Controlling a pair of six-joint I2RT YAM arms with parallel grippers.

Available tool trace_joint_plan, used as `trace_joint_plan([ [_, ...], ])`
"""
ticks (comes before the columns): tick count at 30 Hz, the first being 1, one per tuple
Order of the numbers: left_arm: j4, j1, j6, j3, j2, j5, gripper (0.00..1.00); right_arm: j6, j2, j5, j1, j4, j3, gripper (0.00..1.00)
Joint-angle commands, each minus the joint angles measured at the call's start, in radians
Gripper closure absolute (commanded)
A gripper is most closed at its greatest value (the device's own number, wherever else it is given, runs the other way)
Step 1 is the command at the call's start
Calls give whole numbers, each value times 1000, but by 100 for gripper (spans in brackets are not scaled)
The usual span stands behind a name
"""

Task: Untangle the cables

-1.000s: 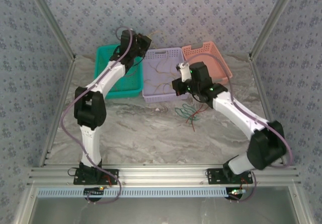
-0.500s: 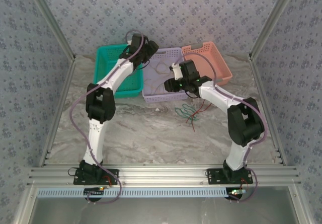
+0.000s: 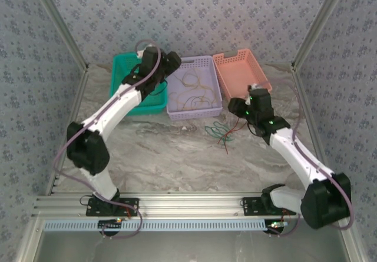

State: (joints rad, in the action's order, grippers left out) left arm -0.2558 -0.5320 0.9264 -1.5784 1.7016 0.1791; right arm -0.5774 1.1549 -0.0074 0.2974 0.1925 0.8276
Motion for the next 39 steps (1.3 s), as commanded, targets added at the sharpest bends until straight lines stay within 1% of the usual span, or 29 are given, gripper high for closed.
trace_joint_plan([
  [1,-30,-133,-33,155,-118,59,22,-254,-28,20,-11,86,-113,48],
  [2,-34,-173,-30,197,-145,73,24,-295,-30,26,-8,86,-133,48],
  [4,-56,-263,12,284,-180,95,27,-362,-17,-6,-14,25,-184,47],
  [6,-58,-336,83,356,-196,98,29,-412,14,-32,-17,-33,-215,48],
  [8,-7,-402,157,435,-197,98,29,-453,63,-45,-17,-75,-231,48],
  [11,120,-460,232,522,-167,52,28,-498,133,-57,-19,-137,-238,49],
  [14,219,-495,265,547,-120,29,27,-525,210,-81,-29,-210,-235,50],
  [16,270,-509,279,556,-94,33,26,-535,259,-110,-42,-270,-227,52],
  [18,330,-511,307,572,-66,24,26,-547,307,-132,-52,-291,-216,55],
  [20,393,-510,341,586,-25,11,26,-563,342,-140,-58,-295,-207,56],
  [24,426,-511,378,550,67,-15,30,-577,375,-124,-60,-298,-203,60],
  [28,437,-510,383,501,156,-6,43,-594,406,-111,-60,-325,-211,74],
  [34,460,-498,385,471,242,14,46,-602,447,-109,-63,-376,-213,89],
  [36,460,-496,383,464,261,33,53,-602,434,-101,-63,-394,-227,94],
  [37,458,-493,382,461,273,43,60,-602,419,-94,-63,-399,-236,97],
  [39,453,-487,388,458,291,68,76,-592,372,-76,-63,-387,-248,100],
])
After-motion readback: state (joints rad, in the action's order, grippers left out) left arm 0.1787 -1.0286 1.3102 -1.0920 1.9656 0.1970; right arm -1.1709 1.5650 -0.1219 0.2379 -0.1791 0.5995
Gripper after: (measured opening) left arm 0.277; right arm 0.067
